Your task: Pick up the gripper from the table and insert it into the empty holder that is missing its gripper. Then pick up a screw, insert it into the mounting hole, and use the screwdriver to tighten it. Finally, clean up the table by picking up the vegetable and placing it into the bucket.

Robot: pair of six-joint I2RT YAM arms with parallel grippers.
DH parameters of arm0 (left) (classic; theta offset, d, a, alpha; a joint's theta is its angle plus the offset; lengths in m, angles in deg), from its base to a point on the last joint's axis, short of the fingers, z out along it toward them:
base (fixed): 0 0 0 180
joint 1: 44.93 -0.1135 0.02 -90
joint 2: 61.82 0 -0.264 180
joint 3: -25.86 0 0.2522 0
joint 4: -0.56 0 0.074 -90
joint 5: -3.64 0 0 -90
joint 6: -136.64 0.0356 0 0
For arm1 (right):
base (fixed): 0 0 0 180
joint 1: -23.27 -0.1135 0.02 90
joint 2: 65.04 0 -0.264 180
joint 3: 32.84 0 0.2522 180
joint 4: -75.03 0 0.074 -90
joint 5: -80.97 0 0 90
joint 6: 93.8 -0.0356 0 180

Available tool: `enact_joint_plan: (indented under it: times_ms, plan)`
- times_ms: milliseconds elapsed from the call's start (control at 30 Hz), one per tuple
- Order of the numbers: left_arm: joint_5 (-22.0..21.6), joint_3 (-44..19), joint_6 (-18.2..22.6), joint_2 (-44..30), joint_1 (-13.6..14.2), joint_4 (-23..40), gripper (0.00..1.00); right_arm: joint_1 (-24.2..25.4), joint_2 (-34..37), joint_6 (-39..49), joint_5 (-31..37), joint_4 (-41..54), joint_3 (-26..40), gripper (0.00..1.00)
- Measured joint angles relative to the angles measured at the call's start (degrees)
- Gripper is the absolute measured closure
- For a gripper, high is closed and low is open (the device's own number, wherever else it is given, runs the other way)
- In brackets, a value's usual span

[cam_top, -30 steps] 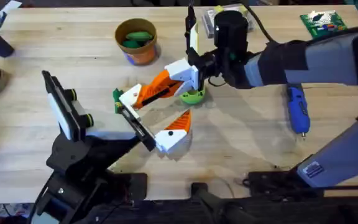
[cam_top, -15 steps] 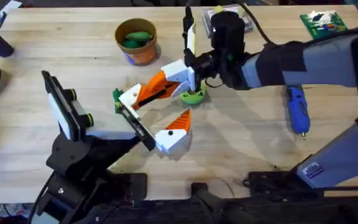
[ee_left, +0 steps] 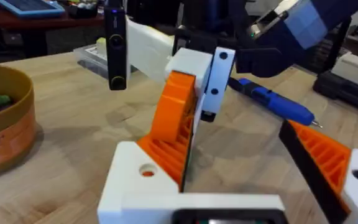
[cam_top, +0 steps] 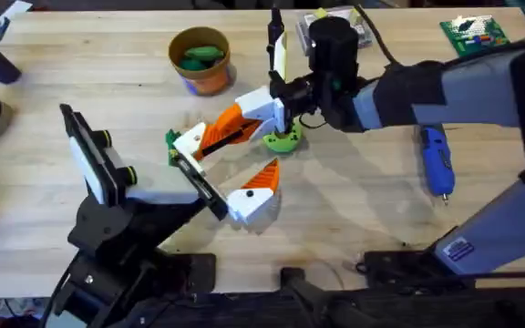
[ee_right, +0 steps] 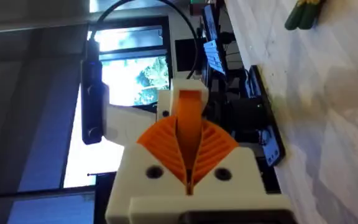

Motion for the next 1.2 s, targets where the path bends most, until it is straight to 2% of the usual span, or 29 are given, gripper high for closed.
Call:
enact_joint_plan:
  times_ms: [567,1200]
  plan:
    - [-0.7,0.0,0.0,0.0,-0.2,0.0,0.014,-0.7,0.0,5.4,2.4,-0.1,0.1,0.992]
    - [-1.2,0.0,-1.1,0.0,-0.3,0.2,0.014,-0.9,0.0,5.6,3.0,3.9,0.9,0.992]
